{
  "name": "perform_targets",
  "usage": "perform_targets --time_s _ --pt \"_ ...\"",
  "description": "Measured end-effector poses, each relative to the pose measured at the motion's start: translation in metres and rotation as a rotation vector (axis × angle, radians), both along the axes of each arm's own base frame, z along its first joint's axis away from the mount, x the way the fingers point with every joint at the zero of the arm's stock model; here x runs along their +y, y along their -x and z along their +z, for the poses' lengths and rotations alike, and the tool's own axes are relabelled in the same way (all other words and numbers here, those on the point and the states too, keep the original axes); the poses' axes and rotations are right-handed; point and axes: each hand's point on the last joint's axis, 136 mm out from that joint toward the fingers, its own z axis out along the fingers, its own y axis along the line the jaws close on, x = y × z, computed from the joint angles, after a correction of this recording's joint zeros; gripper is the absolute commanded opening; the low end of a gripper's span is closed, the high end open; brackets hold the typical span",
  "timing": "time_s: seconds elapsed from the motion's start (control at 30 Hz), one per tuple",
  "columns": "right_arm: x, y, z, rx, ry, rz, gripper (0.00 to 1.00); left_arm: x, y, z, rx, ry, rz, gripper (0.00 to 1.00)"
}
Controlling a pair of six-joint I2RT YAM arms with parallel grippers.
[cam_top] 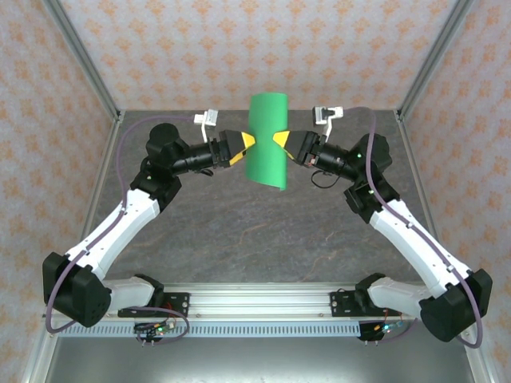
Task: Fold a paper plane with a square sheet of paper (fold left side to right side)
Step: Place a square sheet of paper at the center of the table.
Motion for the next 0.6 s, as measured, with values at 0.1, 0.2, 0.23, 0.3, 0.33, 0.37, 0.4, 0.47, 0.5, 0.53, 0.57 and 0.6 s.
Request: perform_targets --time_s 0.1,0.2,0.23,0.3,0.33,0.37,0.4,0.47,0.5,0.53,0.57,0.6 --pt "-0.002 0.001 -0.002 0.001 0.012 -0.012 0.29 0.0 0.0 0.005 -0.012 0.015 0.001 0.92" --pt "-0.007 0.003 -0.004 -0.004 0.027 -0.03 0.29 0.001 0.002 0.009 -0.022 0.021 0.001 0.88" --pt "-0.008 0.003 -0.005 -0.006 0.034 -0.037 0.29 0.001 0.002 0.01 -0.025 0.022 0.003 0.86" --pt "-0.011 0.003 -0.007 -0.01 0.048 -0.05 0.29 0.002 0.004 0.013 -0.031 0.025 0.004 0.82" --pt "-0.012 0.003 -0.009 -0.01 0.057 -0.055 0.29 0.003 0.005 0.014 -0.036 0.026 0.004 0.79" --pt "-0.012 0.003 -0.011 -0.009 0.068 -0.06 0.29 0.003 0.007 0.016 -0.041 0.028 0.004 0.76" --pt "-0.012 0.002 -0.014 -0.007 0.078 -0.065 0.29 0.004 0.008 0.017 -0.045 0.03 0.004 0.74" --pt "-0.012 0.0 -0.022 0.004 0.105 -0.077 0.29 0.005 0.011 0.02 -0.057 0.033 0.005 0.67" --pt "-0.012 -0.001 -0.025 0.01 0.116 -0.081 0.29 0.005 0.012 0.022 -0.063 0.034 0.007 0.64" --pt "-0.013 -0.003 -0.029 0.015 0.129 -0.087 0.29 0.006 0.014 0.023 -0.07 0.034 0.008 0.61" --pt "-0.013 -0.004 -0.032 0.018 0.142 -0.092 0.29 0.007 0.015 0.025 -0.076 0.033 0.009 0.58" --pt "-0.013 -0.005 -0.035 0.022 0.151 -0.1 0.29 0.007 0.016 0.025 -0.085 0.031 0.01 0.56"
